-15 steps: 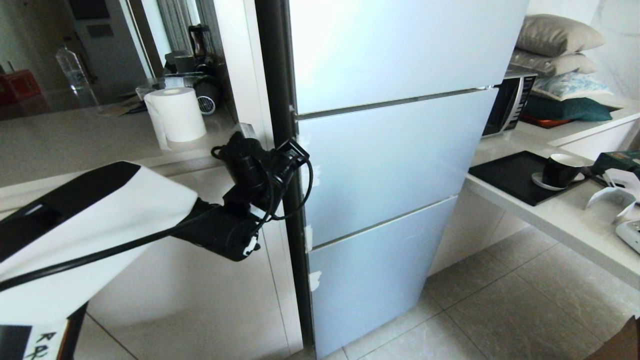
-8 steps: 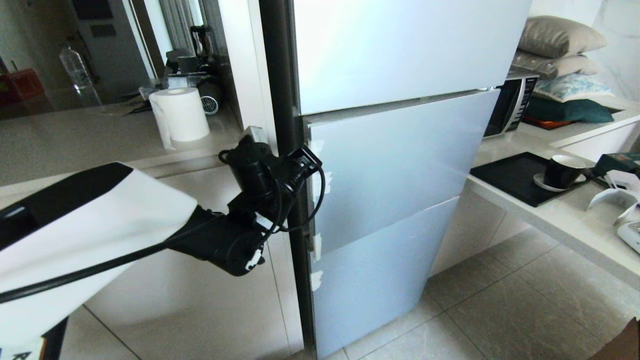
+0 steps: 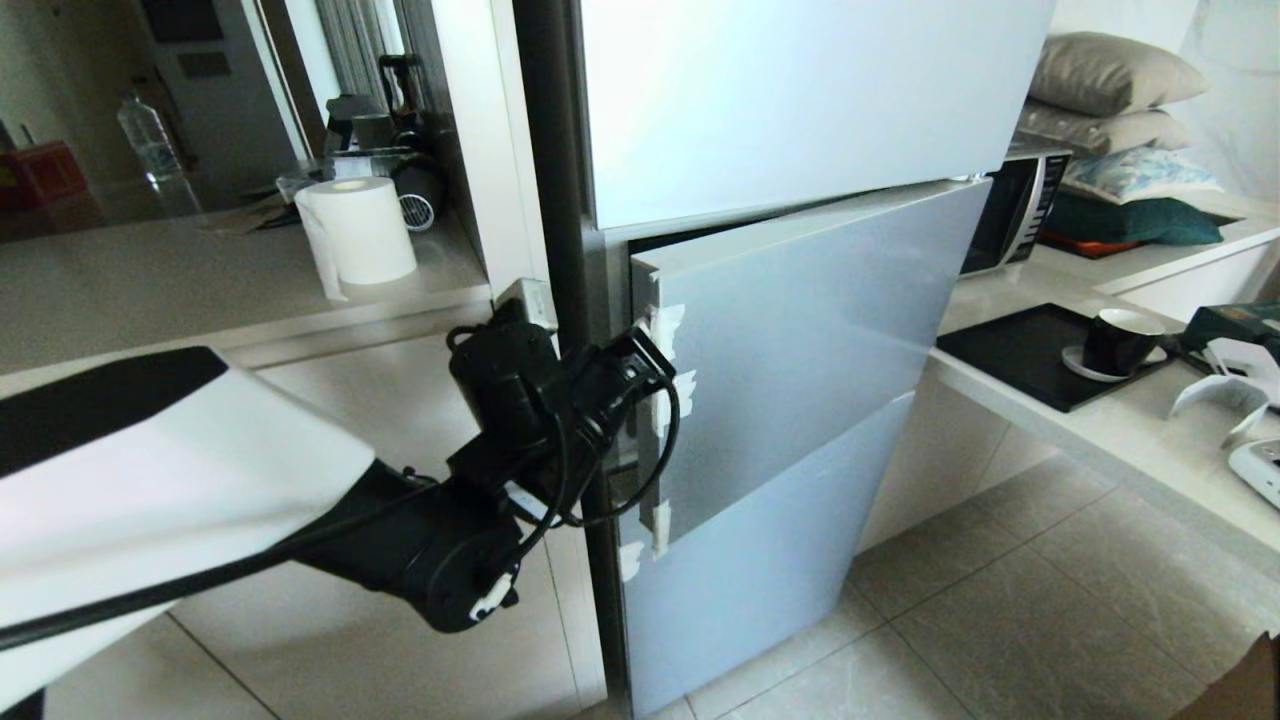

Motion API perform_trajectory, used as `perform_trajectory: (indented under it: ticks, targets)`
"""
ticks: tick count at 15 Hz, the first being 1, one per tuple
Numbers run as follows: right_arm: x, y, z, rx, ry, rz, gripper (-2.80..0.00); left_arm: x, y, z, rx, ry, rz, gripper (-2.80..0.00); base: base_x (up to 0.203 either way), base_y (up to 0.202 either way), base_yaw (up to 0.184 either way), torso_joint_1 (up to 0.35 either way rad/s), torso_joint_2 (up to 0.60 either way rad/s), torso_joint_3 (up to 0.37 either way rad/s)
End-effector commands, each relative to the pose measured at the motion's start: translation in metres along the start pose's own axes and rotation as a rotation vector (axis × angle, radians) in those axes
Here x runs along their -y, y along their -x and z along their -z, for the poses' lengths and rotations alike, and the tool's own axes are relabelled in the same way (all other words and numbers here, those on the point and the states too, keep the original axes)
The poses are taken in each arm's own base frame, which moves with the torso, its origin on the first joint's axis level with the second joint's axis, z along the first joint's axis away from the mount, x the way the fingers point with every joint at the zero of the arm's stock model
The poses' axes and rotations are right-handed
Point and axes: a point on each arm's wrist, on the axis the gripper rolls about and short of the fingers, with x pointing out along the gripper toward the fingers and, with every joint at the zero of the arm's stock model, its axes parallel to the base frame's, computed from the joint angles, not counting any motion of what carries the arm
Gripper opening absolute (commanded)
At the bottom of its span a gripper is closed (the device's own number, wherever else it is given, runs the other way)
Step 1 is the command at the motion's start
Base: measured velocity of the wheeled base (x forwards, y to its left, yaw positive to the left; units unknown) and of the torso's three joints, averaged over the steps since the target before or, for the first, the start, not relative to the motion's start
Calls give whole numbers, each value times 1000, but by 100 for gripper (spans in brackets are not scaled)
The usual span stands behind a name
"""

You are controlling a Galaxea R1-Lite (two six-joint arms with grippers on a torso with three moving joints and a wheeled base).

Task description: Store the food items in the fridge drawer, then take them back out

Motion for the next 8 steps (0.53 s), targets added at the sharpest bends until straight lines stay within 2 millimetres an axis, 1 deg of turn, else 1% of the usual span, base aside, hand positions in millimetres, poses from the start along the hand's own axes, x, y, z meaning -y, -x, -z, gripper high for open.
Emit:
perform_trajectory:
  ticks: [1,3,5,7,8]
  targets:
    - [0,0,0,-2,1,0,-280,11,20,7,-30,5,32,-280,0,0,0,0,0,0]
    - [0,0,0,-2,1,0,-280,26,42,14,-88,13,91,-280,0,0,0,0,0,0]
    - [0,0,0,0,1,0,-280,43,70,18,-145,26,171,-280,0,0,0,0,0,0]
    - [0,0,0,-1,1,0,-280,55,100,14,-203,37,246,-280,0,0,0,0,0,0]
    - [0,0,0,-2,1,0,-280,59,114,7,-222,44,288,-280,0,0,0,0,0,0]
